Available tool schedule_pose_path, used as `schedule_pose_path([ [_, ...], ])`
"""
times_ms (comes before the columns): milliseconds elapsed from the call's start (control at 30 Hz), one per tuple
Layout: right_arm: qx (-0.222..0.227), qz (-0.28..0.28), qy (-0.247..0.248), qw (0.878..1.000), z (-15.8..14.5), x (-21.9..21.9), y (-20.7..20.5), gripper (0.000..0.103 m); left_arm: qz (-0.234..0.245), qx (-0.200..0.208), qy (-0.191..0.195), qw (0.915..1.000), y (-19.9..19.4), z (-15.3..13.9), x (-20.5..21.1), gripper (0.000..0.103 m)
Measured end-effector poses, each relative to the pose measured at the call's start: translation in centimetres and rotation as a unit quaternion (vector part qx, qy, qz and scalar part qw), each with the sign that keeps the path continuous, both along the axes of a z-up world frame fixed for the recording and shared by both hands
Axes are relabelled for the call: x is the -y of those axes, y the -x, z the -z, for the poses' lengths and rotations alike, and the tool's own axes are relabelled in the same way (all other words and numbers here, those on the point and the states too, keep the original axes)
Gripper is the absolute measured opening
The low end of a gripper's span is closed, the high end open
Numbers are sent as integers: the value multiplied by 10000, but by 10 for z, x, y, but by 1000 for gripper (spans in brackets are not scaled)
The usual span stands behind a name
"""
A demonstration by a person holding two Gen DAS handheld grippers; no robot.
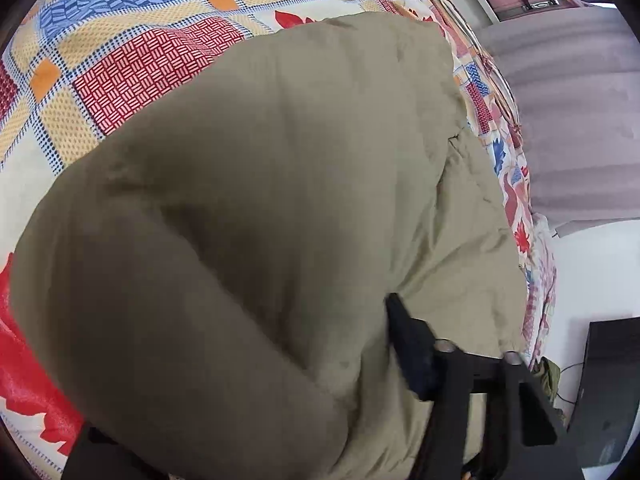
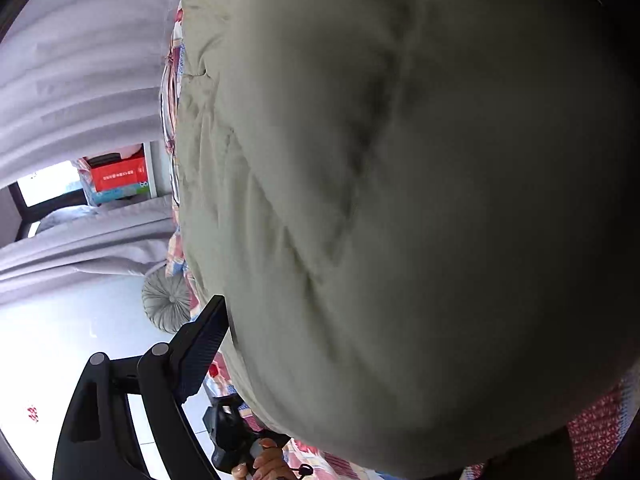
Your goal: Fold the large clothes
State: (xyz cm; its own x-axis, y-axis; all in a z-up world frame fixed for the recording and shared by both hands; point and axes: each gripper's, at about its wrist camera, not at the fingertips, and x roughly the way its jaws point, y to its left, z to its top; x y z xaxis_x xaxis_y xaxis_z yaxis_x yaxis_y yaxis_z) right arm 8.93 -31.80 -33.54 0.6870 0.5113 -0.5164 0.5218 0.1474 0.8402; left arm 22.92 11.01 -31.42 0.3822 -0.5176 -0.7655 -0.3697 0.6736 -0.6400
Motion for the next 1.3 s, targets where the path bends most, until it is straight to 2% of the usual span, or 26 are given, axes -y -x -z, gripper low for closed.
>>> schedule_pose_path([
  [33, -5, -6, -25, 10000, 0, 0, 0, 89, 69, 43, -2, 10000, -2, -4, 1, 33],
  [67, -46, -23, -56, 10000, 0, 0, -1, 84, 181, 141, -162, 9996, -4, -10, 3, 26],
  [100, -112, -22, -60, 9999, 0, 0, 0, 66, 337, 277, -384, 9983, -4, -18, 7, 23],
  [200, -187, -18, -52, 9998, -3, 1, 2, 34, 738, 657, -971, 9904, -3, -46, 21, 17],
  [300, -15, -94, 40, 9999, -16, -1, 5, 23, 909, 909, -1116, 9854, 1, -68, 25, 16],
  [500, 104, -359, 43, 9993, -43, -8, 30, 22, 1259, 1005, -1178, 9799, 35, -96, 17, 16],
  [667, -108, -594, 35, 9982, -57, -23, 76, 22, 1592, 717, -1196, 9774, 108, -104, -7, 16],
  [833, -437, -590, -140, 9972, -56, -36, 131, 22, 1877, 193, -1160, 9752, 175, -92, -27, 16],
  [967, -744, -527, -258, 9955, -44, -42, 160, 23, 1970, -136, -1212, 9728, 202, -72, -33, 17],
  [1000, -767, -520, -261, 9954, -41, -42, 162, 23, 1945, -170, -1232, 9730, 207, -68, -35, 19],
  [1033, -793, -519, -247, 9952, -38, -42, 162, 24, 1940, -226, -1291, 9722, 212, -63, -38, 26],
  [1100, -913, -532, -224, 9941, -34, -41, 160, 31, 1888, -404, -1456, 9703, 215, -58, -40, 41],
  [1133, -1001, -559, -216, 9932, -34, -41, 158, 33, 1832, -490, -1567, 9693, 217, -58, -43, 54],
  [1233, -1205, -701, -116, 9902, -42, -38, 155, 44, 1849, -558, -1771, 9651, 230, -68, -57, 57],
  [1300, -1344, -844, 43, 9873, -52, -36, 153, 51, 1980, -601, -1977, 9582, 237, -80, -65, 57],
])
